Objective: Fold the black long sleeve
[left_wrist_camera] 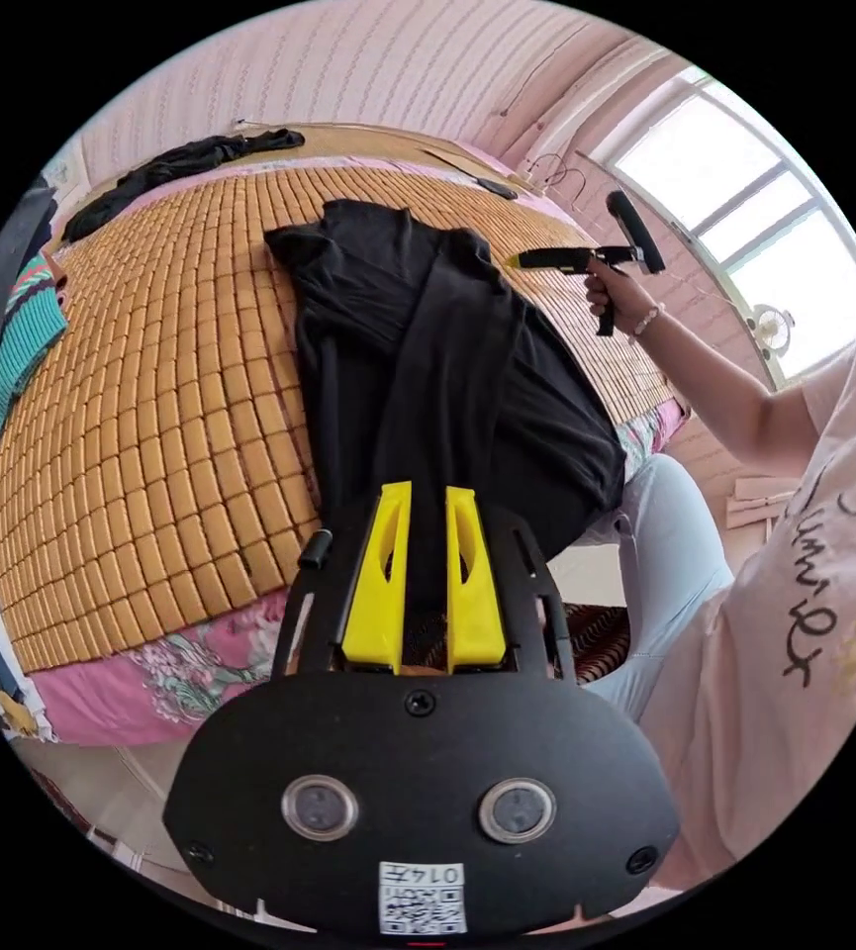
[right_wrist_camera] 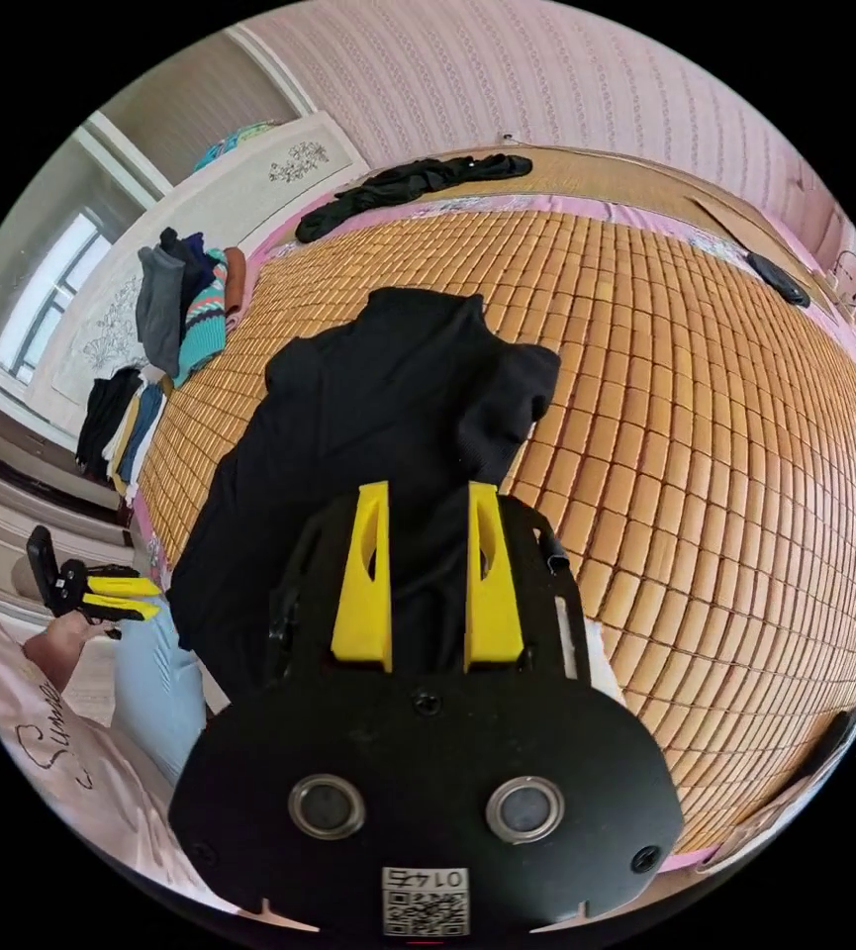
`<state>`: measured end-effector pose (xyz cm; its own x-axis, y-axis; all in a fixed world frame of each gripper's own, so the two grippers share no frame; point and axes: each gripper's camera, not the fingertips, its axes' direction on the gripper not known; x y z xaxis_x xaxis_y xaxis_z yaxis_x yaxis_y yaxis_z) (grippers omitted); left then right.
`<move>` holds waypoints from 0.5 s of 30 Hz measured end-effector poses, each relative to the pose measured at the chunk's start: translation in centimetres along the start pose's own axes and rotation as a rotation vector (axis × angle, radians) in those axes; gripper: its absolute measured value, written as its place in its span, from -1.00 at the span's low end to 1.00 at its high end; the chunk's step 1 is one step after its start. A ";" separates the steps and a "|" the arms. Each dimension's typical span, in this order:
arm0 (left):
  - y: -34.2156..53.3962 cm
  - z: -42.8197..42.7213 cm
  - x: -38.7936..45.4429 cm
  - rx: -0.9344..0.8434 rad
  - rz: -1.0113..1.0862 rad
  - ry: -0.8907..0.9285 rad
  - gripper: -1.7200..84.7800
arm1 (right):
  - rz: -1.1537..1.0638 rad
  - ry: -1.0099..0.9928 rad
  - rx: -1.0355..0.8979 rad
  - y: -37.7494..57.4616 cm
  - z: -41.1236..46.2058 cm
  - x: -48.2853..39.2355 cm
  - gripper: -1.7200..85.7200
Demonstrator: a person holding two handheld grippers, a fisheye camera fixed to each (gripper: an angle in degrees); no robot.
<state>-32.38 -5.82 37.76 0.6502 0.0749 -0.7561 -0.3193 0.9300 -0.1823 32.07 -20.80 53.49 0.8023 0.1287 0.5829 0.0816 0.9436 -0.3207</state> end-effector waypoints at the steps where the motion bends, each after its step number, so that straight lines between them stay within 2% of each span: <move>1: -2.1 -0.3 -1.9 0.048 0.004 -0.032 -0.82 | 0.018 0.007 0.017 -0.4 -0.1 0.7 -0.67; 4: -8.1 0.1 -7.1 0.164 -0.066 -0.051 -0.81 | 0.117 0.010 0.053 -2.6 0.3 4.1 -0.65; 7: -13.6 1.6 -11.8 0.249 -0.199 0.029 -0.73 | 0.207 -0.037 0.055 -4.2 1.5 6.9 -0.65; 11: -19.2 5.6 -15.9 0.148 -0.333 0.095 -0.65 | 0.218 -0.243 -0.066 -5.6 4.2 9.0 -0.70; 15: -21.1 9.0 -18.4 0.032 -0.414 0.233 -0.75 | 0.239 -0.257 -0.085 -5.4 4.3 10.5 -0.87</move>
<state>-31.40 -23.60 61.22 0.5450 -0.3833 -0.7457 -0.0424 0.8756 -0.4811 37.53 -23.28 64.54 0.6307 0.4255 0.6489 -0.0330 0.8502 -0.5254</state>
